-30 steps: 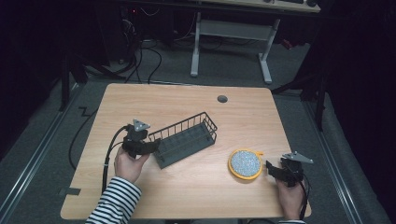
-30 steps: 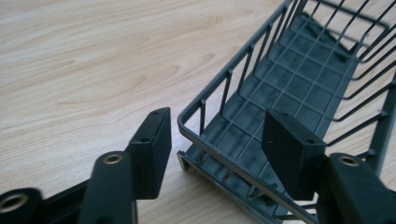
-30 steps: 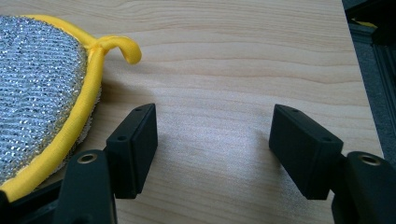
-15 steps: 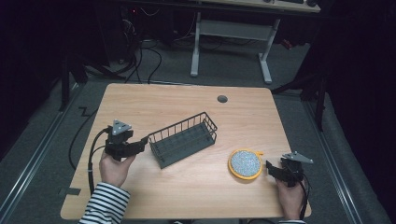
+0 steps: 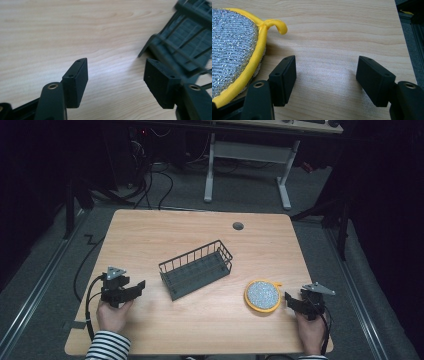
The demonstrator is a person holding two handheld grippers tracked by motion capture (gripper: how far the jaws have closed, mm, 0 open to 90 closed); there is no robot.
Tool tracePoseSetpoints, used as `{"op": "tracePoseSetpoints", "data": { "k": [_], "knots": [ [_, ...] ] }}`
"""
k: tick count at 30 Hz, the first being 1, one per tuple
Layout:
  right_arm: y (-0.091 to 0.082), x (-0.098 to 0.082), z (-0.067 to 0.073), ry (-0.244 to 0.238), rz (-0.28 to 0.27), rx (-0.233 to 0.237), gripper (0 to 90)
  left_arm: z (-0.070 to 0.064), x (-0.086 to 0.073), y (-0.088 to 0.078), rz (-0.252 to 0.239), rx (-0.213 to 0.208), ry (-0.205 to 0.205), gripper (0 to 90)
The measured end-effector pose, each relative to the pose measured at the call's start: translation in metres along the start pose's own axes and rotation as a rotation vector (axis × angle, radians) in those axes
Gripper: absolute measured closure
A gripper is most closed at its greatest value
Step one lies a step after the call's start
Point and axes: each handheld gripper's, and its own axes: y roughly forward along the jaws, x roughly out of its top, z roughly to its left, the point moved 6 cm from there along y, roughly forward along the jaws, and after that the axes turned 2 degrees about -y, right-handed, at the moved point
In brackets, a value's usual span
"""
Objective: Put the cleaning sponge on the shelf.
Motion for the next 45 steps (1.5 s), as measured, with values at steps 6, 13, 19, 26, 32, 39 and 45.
{"op": "tracePoseSetpoints", "data": {
  "k": [6,13,19,26,32,39,45],
  "knots": [
    [0.000,0.000,0.000,-0.005,0.002,0.002,32.6,0.007,-0.014,0.016,0.018,0.040,0.000,36.2],
    [0.000,0.000,0.001,-0.006,0.000,0.005,33.1,0.010,-0.018,0.025,0.025,0.078,0.027,36.0],
    [0.000,0.001,0.000,-0.008,-0.001,0.008,33.6,0.014,-0.027,0.032,0.031,0.108,0.055,34.7],
    [0.000,0.000,0.001,-0.006,0.000,0.003,35.6,0.016,-0.028,0.033,-0.008,0.109,0.046,34.6],
    [-0.001,0.000,0.003,0.001,0.011,0.011,36.2,0.015,-0.029,0.033,0.000,0.116,0.061,32.9],
    [-0.010,0.001,0.005,-0.014,0.030,0.019,42.3,0.014,-0.029,0.033,0.000,0.116,0.062,32.7],
    [-0.030,0.010,0.016,-0.035,-0.023,0.076,43.5,0.014,-0.028,0.034,0.002,0.122,0.063,31.6]
  ]
}}
